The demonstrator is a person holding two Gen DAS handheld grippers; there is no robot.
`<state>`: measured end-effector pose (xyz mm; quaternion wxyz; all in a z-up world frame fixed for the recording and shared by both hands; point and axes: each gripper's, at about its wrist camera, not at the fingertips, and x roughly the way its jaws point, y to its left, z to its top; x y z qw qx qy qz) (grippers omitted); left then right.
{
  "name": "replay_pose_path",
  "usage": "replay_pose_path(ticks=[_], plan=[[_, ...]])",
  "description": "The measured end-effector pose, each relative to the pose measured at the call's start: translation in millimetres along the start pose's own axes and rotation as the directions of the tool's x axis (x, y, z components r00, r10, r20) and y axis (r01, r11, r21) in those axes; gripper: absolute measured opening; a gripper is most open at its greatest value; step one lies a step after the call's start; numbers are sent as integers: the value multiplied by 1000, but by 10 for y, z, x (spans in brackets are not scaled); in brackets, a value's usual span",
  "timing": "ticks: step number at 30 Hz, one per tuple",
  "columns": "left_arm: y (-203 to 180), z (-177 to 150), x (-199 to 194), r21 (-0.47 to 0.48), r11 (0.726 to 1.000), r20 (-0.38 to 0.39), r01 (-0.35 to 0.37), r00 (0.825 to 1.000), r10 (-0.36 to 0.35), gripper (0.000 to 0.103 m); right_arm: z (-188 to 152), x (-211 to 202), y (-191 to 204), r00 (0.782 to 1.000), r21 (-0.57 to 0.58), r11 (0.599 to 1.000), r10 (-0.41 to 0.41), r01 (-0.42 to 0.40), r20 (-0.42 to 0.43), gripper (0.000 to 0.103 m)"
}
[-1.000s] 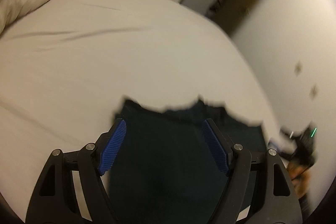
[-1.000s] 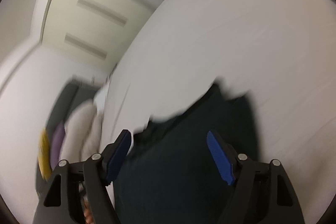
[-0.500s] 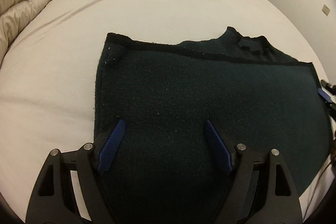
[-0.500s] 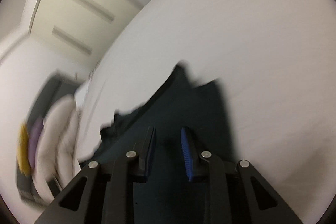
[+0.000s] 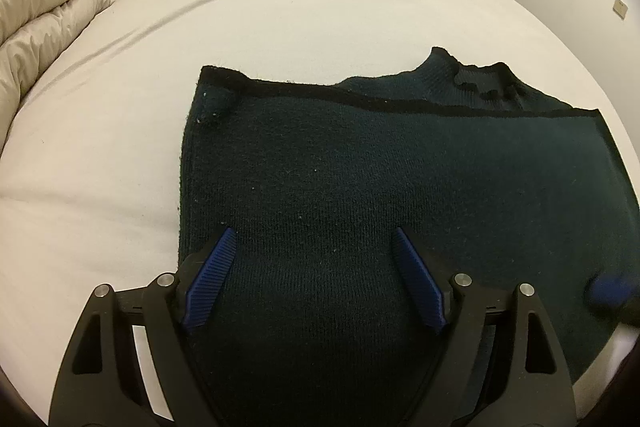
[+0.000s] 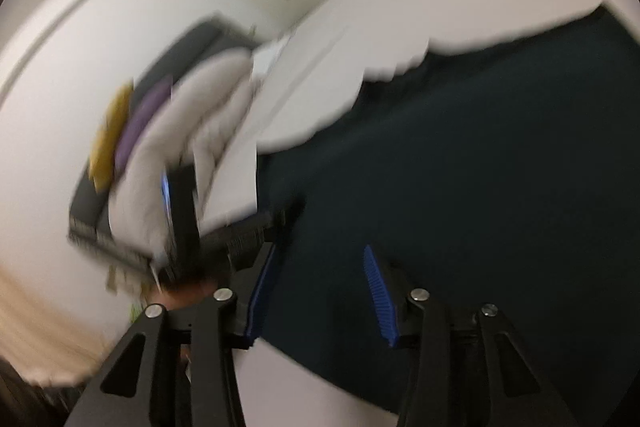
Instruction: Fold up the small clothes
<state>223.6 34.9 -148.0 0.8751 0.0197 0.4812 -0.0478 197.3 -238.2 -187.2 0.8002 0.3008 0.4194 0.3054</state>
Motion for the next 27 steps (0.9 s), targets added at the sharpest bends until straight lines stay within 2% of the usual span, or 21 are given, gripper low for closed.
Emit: replay_pose_path(ticks=[1, 2, 4, 6, 9, 11, 13, 15, 16, 18, 19, 20, 21, 23, 26, 27], plan=[[5, -15, -11, 1, 1000, 2, 0, 1000, 0, 81, -78, 61, -54, 1000, 17, 1000, -13, 13, -23, 48], [4, -31, -19, 3, 1000, 5, -2, 1000, 2, 82, -152, 55, -169, 1000, 48, 999, -9, 9, -18, 34], [12, -41, -33, 6, 1000, 9, -4, 1000, 4, 82, -190, -63, -354, 1000, 93, 996, -7, 6, 18, 20], [23, -38, -33, 2, 1000, 11, -2, 1000, 2, 82, -220, -341, -567, 997, 164, 987, -20, 6, 80, 19], [33, -47, -38, 0, 1000, 19, 0, 1000, 0, 82, -306, -782, -871, 980, 237, 970, -92, 49, 177, 19], [54, -53, -51, -6, 1000, 23, 8, 1000, -8, 82, -349, -1060, -1090, 958, 315, 948, -137, 53, 250, 17], [99, -66, -94, -25, 999, 29, 24, 999, -23, 82, -422, -1373, -1246, 925, 384, 918, -223, 93, 309, 17], [170, -104, -183, -56, 998, 30, 35, 999, -34, 82, -538, -1653, -1315, 884, 442, 888, -304, 127, 355, 20], [210, -132, -246, -73, 997, 30, 25, 999, -23, 82, -609, -1791, -1314, 864, 462, 876, -335, 139, 375, 26], [347, -243, -443, -135, 990, 47, 35, 998, -29, 82, -736, -2004, -1256, 830, 486, 859, -385, 162, 403, 50], [440, -337, -578, -177, 983, 70, 51, 997, -40, 82, -812, -2094, -1200, 807, 496, 849, -417, 182, 418, 62], [504, -418, -671, -208, 976, 86, 65, 995, -48, 82, -869, -2143, -1148, 794, 491, 853, -418, 177, 440, 63], [593, -539, -785, -253, 964, 98, 84, 993, -61, 82, -928, -2173, -1091, 793, 482, 862, -403, 160, 457, 63], [736, -792, -960, -336, 931, 118, 144, 987, -110, 82, -1049, -2166, -990, 804, 474, 871, -372, 130, 463, 63], [884, -1228, -1140, -456, 856, 140, 246, 969, -203, 82, -1137, -1980, -819, 828, 452, 887, -322, 95, 459, 63], [918, -1389, -1165, -498, 819, 145, 285, 959, -245, 83, -1158, -1929, -766, 837, 443, 893, -302, 81, 456, 63]])
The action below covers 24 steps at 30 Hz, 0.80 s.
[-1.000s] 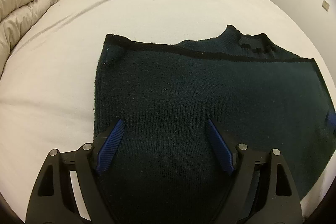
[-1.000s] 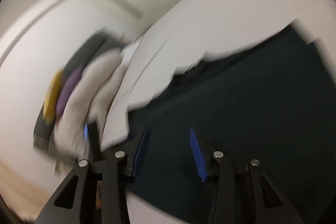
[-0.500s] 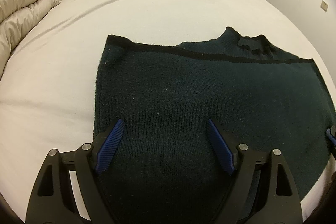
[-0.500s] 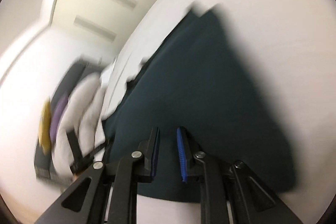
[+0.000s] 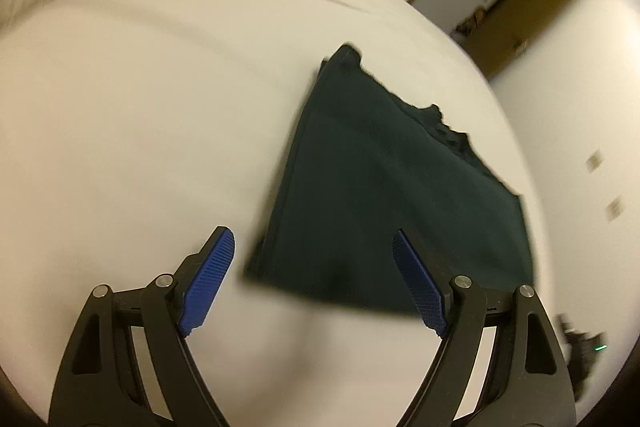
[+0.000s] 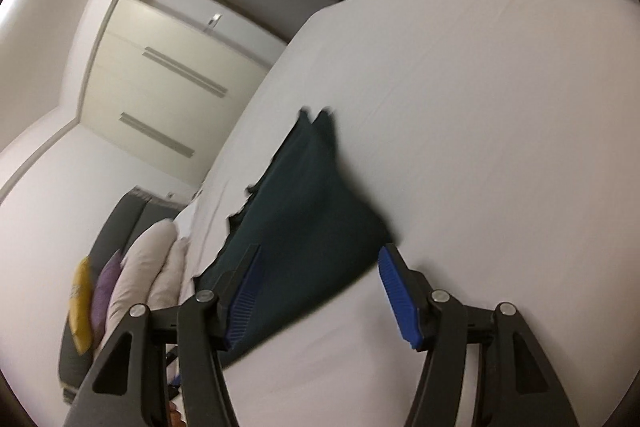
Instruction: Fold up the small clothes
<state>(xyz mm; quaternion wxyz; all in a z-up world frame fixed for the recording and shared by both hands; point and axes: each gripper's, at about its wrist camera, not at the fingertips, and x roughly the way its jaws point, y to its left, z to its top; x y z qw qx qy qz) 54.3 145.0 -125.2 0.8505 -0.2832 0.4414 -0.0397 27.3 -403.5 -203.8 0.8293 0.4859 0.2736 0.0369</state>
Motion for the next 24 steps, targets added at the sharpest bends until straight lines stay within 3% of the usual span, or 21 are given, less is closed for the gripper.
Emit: replay_pose_path(ticks=[5, 9, 13, 18, 21, 24], plan=[[216, -269, -5, -156, 982, -46, 103, 993, -111, 83, -221, 90, 232, 995, -19, 997, 79, -80, -69, 63], [241, -268, 86, -274, 940, -34, 204, 975, -221, 83, -330, 84, 447, 988, -50, 991, 120, -125, -97, 63], [224, -198, 239, -344, 911, -33, 229, 966, -255, 83, -395, 86, 594, 983, -71, 986, 143, -152, -118, 63], [258, -105, 354, -440, 852, 24, 284, 952, -305, 83, -434, 197, 769, 975, -88, 981, 158, -173, -155, 63], [223, -60, 391, -444, 844, 33, 300, 947, -319, 81, -432, 342, 965, 969, -130, 973, 163, -189, -187, 63], [215, -7, 479, -453, 830, 37, 325, 937, -347, 68, -396, 608, 1212, 958, -177, 965, 149, -196, -246, 63]])
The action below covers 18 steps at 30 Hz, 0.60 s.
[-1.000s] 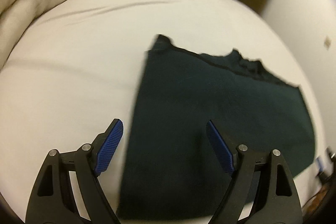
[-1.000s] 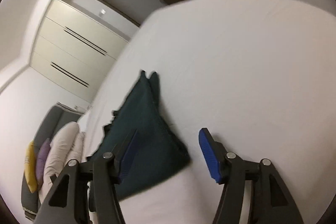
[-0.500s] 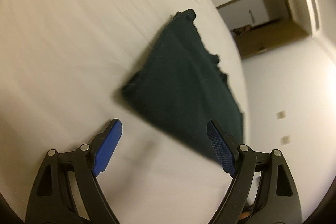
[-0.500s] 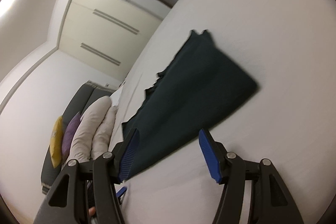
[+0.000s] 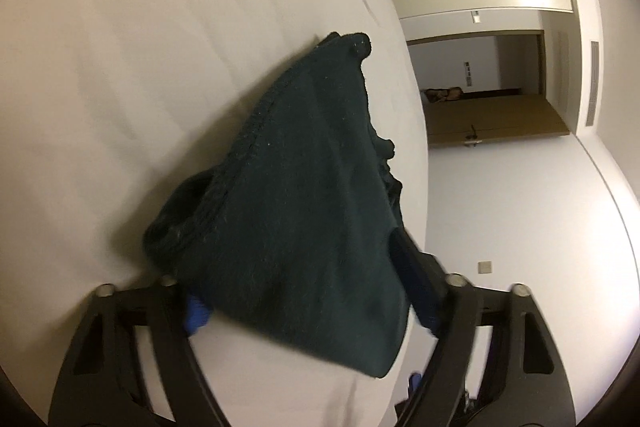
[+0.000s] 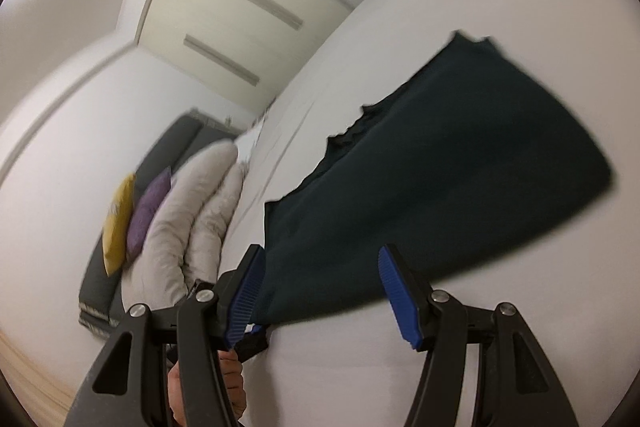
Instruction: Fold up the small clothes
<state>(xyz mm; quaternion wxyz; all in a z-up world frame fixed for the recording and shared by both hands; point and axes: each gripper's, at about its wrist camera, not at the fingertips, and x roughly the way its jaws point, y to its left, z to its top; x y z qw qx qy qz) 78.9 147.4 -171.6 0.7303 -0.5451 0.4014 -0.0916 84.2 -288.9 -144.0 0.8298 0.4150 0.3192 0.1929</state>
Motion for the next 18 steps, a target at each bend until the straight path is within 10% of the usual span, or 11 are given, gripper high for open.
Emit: replay_pose_path(ticks=[6, 11, 18], plan=[[20, 137, 142, 5, 1000, 21, 24, 999, -24, 60, 312, 838, 305, 987, -113, 994, -21, 3, -158, 63], [93, 245, 308, 14, 1000, -10, -13, 1000, 14, 13, 505, 1515, 171, 964, -77, 995, -79, 61, -253, 63], [-211, 260, 337, 138, 987, 30, -81, 997, 78, 11, 541, 1821, -108, 945, -80, 995, -74, 51, -318, 62]])
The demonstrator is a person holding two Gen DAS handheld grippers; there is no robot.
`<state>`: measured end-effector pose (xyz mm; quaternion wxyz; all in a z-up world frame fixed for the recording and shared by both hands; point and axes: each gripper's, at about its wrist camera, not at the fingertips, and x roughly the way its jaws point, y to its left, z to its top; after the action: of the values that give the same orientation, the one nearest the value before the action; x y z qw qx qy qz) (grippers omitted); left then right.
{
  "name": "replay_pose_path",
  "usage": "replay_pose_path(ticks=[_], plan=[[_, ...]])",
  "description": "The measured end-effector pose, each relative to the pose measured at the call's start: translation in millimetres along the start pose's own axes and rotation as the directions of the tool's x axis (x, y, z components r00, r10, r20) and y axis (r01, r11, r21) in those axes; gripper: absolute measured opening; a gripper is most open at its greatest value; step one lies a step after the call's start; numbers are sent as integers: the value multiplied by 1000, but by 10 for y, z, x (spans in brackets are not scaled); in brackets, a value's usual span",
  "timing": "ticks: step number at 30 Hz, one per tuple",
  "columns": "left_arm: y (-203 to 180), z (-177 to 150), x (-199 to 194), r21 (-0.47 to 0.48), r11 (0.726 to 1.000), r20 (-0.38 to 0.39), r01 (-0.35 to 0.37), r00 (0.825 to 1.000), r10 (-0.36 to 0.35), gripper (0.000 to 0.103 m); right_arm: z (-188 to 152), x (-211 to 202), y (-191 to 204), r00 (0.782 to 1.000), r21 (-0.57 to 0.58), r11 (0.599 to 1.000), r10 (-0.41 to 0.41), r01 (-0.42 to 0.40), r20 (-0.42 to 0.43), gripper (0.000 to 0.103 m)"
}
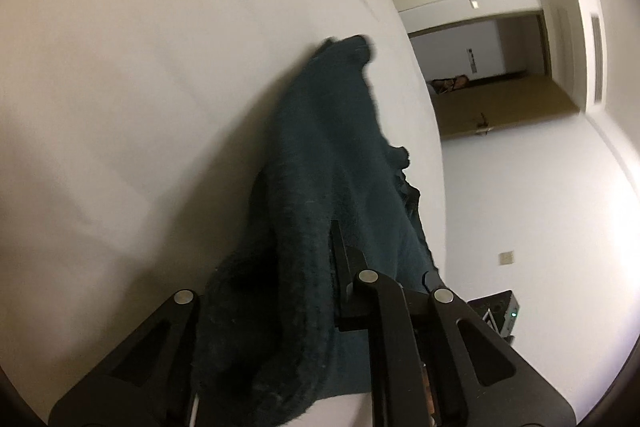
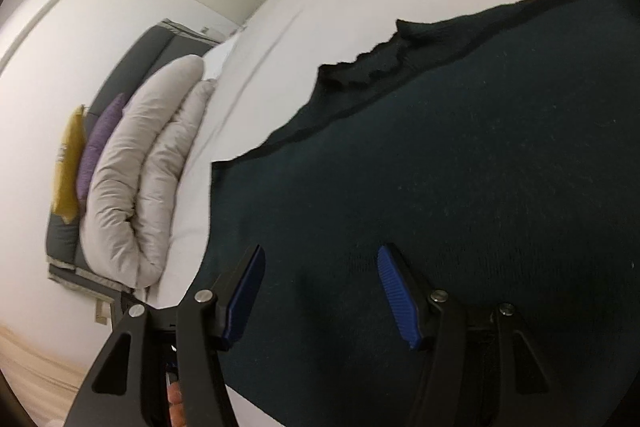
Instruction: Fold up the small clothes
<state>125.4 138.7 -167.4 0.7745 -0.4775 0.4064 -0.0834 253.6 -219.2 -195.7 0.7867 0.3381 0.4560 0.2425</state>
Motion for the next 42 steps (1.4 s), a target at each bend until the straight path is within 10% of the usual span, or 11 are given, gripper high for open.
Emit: replay_pose_path(ticks=[5, 10, 17, 23, 30, 34, 42], plan=[[-1256, -162, 87, 408, 909, 85, -89, 995, 59, 10, 107, -154, -132, 991, 95, 989, 121, -116, -51, 68], [-2138, -1228, 817, 827, 525, 121, -201, 976, 183, 11, 484, -600, -493, 944, 236, 914, 325, -331, 65, 89], [-1962, -1863, 1168, 906, 350, 154, -239, 955, 254, 11, 633, -546, -776, 924, 287, 888, 382, -360, -22, 87], [-1992, -2083, 1090, 918, 286, 200, -274, 944, 264, 11, 671, -485, -733, 955, 276, 922, 294, -273, -37, 72], [-1981, -2322, 1169, 943, 138, 262, -303, 930, 257, 11, 847, -188, -457, 973, 156, 980, 152, -126, -171, 55], [-1991, -2363, 1194, 950, 120, 253, -290, 933, 255, 11, 887, -147, -382, 977, 61, 997, 51, -39, -206, 17], [-2385, -2672, 1304, 974, 82, 190, -210, 962, 196, 11, 882, -749, -613, 994, 0, 1000, 11, -11, -107, 14]])
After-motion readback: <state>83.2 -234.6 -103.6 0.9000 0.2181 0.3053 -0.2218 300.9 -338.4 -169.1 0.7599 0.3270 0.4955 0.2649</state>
